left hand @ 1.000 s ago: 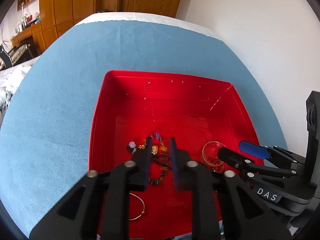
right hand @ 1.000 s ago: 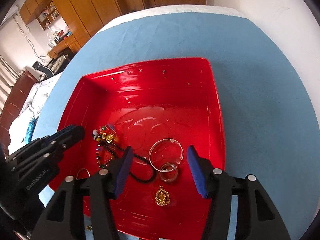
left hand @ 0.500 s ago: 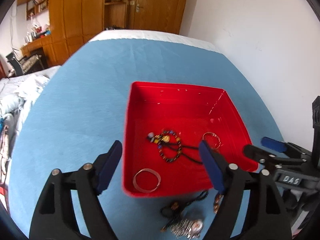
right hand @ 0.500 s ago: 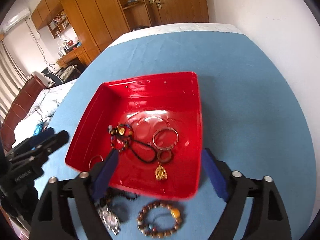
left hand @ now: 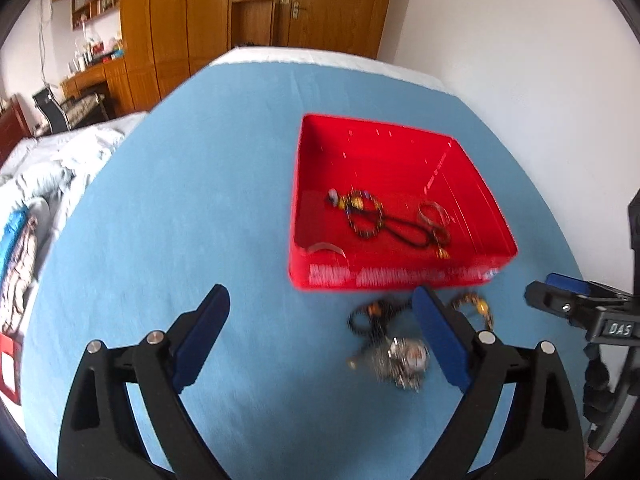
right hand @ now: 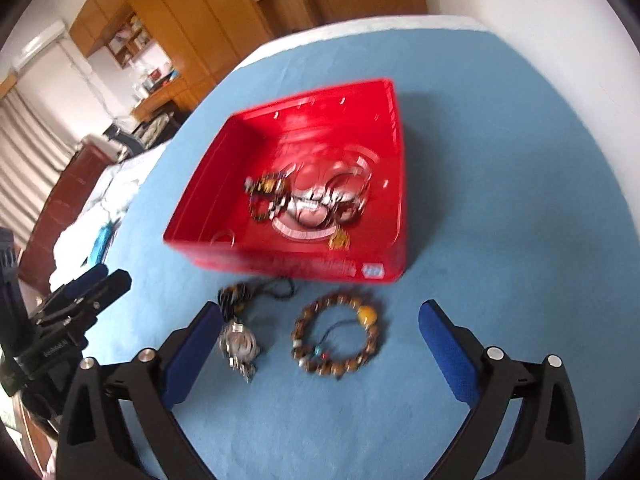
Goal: Organize jewelry
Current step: 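Move the left tool to the silver watch while the right tool reaches the brown bead bracelet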
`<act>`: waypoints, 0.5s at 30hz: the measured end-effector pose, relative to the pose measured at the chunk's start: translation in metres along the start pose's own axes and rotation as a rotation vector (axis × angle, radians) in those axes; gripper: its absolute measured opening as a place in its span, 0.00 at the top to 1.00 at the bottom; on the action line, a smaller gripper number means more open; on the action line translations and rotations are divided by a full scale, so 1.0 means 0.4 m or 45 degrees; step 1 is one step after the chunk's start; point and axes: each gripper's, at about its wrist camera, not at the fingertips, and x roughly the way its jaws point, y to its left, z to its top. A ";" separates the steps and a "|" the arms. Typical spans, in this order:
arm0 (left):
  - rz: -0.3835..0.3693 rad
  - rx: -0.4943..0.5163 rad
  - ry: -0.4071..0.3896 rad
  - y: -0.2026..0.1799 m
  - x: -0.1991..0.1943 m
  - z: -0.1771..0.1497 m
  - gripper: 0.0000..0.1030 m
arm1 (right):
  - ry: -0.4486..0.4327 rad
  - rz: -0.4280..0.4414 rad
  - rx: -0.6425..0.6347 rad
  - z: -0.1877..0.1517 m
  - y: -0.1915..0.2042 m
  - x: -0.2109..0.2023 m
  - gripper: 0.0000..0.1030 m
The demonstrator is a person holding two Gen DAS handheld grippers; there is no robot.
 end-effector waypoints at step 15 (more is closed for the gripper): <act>0.006 0.033 0.128 -0.019 0.038 -0.088 0.11 | 0.205 -0.074 0.030 -0.053 -0.013 0.113 0.21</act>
